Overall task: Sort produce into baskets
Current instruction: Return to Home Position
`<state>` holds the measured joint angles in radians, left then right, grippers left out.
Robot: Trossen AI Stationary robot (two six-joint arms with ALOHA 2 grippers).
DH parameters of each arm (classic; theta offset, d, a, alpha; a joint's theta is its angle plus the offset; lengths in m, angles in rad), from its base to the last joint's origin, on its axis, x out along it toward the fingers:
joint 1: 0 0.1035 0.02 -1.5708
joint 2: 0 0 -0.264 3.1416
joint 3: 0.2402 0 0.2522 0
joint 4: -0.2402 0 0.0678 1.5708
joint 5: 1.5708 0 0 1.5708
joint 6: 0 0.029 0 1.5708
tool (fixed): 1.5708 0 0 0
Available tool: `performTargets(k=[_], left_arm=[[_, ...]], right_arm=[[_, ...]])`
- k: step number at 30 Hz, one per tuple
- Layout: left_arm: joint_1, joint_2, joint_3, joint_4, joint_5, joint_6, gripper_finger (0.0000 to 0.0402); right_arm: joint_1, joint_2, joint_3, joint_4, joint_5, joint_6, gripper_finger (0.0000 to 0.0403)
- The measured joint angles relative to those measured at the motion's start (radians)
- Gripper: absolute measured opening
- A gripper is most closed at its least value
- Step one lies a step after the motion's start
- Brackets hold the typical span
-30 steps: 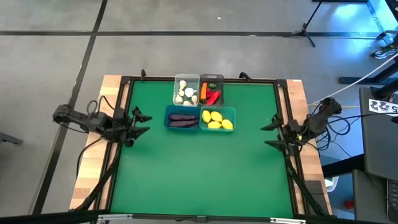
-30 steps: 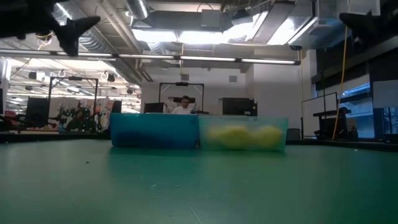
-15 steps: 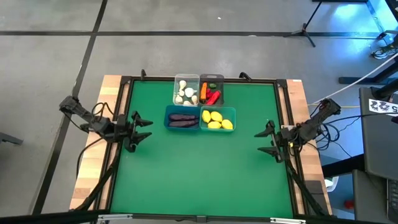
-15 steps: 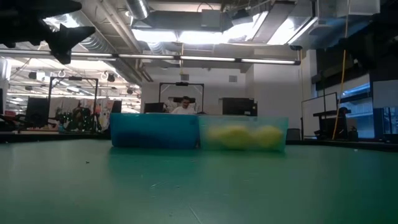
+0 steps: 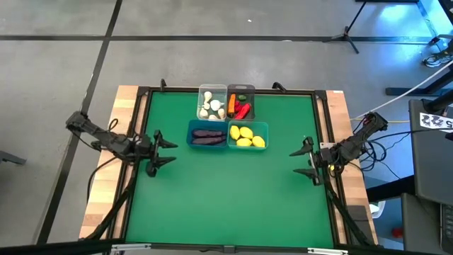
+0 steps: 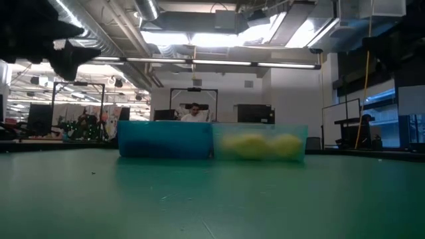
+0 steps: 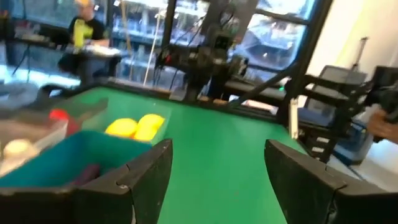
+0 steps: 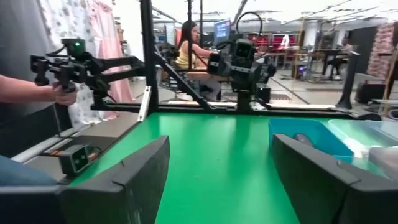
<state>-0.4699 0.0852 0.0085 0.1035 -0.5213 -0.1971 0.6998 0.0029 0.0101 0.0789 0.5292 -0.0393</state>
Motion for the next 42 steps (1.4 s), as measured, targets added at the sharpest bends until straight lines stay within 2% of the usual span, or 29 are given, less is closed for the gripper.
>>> performTargets(k=[4,8,10,17,23,31,34,42], left_arm=[[0.010,-0.021,0.000,-0.028,0.023,-0.047,0.0251],[0.007,-0.042,0.001,0.078,0.191,-0.002,0.0251],[0.002,-0.057,0.002,0.053,0.257,0.021,0.0251],[-0.003,-0.055,0.001,-0.057,0.261,-0.063,0.0251],[-0.003,-0.055,0.002,0.035,0.234,-0.094,0.0251],[-0.003,-0.055,0.002,0.140,0.275,-0.080,0.0251],[-0.003,-0.055,0.002,0.100,0.281,-0.125,0.0251],[-0.001,-0.053,0.001,-0.062,0.282,-0.111,0.0251]], right_arm=[[0.000,0.000,-0.001,-0.001,-0.008,-0.013,0.0280],[0.000,0.001,-0.001,-0.004,-0.070,0.005,0.0280],[0.000,0.001,-0.002,-0.005,-0.088,0.004,0.0280],[0.000,0.001,-0.002,-0.005,-0.010,0.004,0.0280],[0.000,0.002,-0.002,0.002,-0.001,0.005,0.0280],[0.000,0.002,-0.002,0.003,0.001,0.007,0.0280],[0.000,0.002,-0.002,0.004,0.001,0.007,0.0280],[0.000,0.001,-0.002,0.004,0.001,0.007,0.0280]])
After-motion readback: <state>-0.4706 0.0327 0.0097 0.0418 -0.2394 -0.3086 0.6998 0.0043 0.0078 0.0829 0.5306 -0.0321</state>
